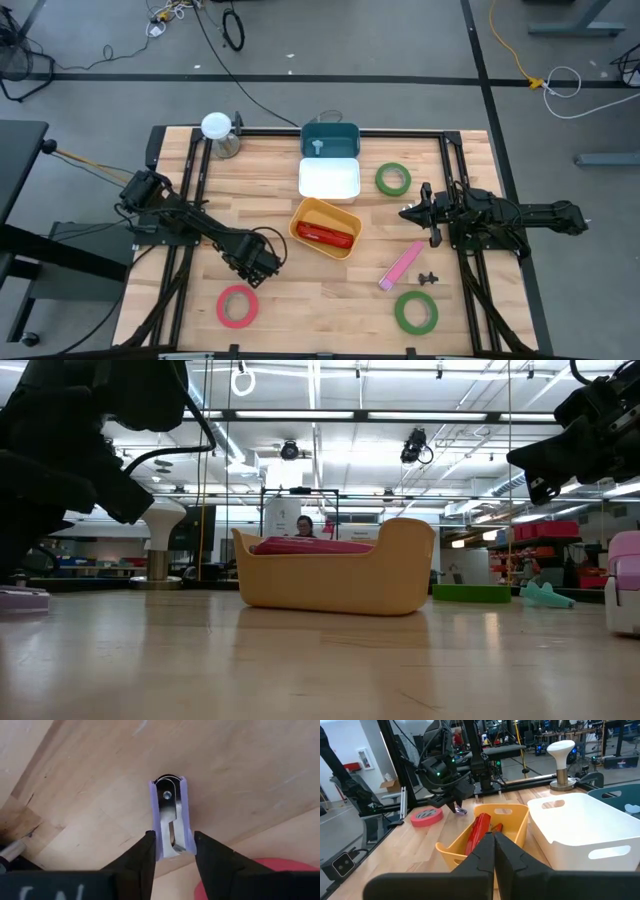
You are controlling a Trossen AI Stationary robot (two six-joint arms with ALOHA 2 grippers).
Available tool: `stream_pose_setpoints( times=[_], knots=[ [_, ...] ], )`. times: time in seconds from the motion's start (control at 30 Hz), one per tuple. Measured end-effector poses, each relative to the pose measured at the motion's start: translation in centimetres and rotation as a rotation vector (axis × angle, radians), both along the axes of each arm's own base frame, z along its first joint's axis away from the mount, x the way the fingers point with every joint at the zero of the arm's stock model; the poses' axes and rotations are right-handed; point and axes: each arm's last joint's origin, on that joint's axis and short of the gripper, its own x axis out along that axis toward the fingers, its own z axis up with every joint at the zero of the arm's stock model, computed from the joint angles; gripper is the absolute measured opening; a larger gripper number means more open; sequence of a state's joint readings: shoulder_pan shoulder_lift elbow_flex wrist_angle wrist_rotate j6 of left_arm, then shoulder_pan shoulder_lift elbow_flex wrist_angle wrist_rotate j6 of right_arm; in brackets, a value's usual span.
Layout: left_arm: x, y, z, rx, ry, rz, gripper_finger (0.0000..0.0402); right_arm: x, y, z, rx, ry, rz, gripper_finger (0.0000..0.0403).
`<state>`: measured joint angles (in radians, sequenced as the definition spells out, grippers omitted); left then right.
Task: Pick and place Stapler, Stapler remover, tape
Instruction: Put the violet stapler remover into the blue bin
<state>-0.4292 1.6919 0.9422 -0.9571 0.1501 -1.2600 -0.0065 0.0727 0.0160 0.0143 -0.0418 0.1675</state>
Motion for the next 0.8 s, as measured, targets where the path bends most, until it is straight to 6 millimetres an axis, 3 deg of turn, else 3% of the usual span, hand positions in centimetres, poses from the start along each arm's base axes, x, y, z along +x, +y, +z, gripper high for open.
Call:
stream_pose_setpoints(
  times=[0.2,0.47,0.8],
  knots=[
    [0.4,0.2,1.4,0.013,-0.045,-0.034,0.0122,0.0,0.0,0.0,0.000,0.000,0.000,0.0007],
    [1.8,2.1,4.8,0.081,-0.166,-0.080,0.0123,0.0,0.0,0.0,0.000,-0.001,0.000,0.0007],
    [4.3,4.8,8.1,0.168,-0.326,-0.299,0.0124,0.0,0.0,0.0,0.000,0.000,-0.001,0.0007]
  ],
)
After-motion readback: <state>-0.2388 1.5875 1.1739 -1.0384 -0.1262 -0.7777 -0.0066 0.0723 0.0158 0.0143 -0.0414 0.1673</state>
